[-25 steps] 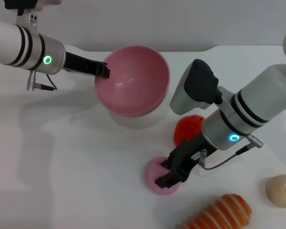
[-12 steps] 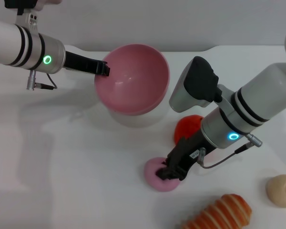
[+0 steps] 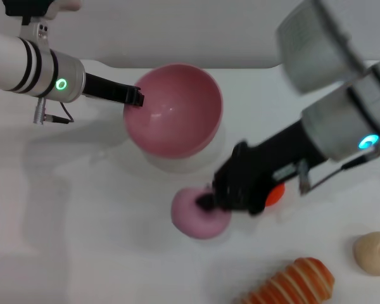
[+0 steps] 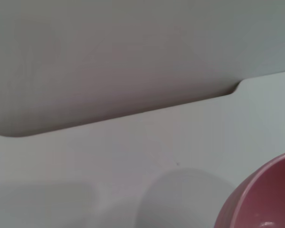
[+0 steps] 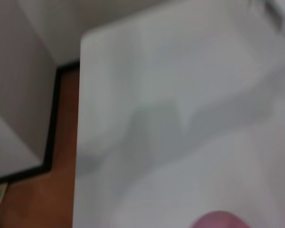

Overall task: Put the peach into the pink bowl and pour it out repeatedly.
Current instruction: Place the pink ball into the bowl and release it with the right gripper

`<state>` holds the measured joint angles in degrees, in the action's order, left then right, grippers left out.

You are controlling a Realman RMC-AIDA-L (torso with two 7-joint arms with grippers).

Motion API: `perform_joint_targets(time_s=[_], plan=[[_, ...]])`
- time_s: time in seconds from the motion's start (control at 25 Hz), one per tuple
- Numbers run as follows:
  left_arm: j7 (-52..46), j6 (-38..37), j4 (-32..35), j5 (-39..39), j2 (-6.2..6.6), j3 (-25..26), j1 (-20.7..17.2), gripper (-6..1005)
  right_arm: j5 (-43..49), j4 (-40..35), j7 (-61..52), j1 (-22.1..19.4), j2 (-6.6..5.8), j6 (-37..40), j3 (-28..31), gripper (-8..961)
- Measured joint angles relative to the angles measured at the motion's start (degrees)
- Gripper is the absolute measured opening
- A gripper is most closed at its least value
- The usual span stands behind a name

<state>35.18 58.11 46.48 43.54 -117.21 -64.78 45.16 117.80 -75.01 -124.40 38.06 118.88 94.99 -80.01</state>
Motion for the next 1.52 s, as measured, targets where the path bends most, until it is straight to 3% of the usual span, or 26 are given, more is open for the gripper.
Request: perform_joint_targets(time_s=[0.16,0.32,0.92,1.24,1.52], plan=[[0.14,0.95,-0.04,0.22,-0.23,-0.45,-0.08,55,-3.51,-4.92,0.17,-0.39,-0.16,0.9,7.91,46],[0.16,1.47,-0.12,0.42,-0.57,-0.76,-0.08,55,-4.28,-4.95,2.63,-0.15,-0.25,-2.81,10.62,45],[0.15,2.34,0.33,2.95,-0.65,-2.81,0.34,55,-2.52,5.91,8.36,0.13,-0.11,-23.53,5.71,113],[0.21,2.2,0.37,2.92,-0.56,-2.8,0.29,56,-2.95,6.62,9.81,-0.15,-0.05,-26.19,4.23,149],[0.53,2.26,0.38,2.95,-0.55,-2.8,-0.11,56,-5.28,5.96,10.12,-1.44,0.01,-26.44,5.41,451]])
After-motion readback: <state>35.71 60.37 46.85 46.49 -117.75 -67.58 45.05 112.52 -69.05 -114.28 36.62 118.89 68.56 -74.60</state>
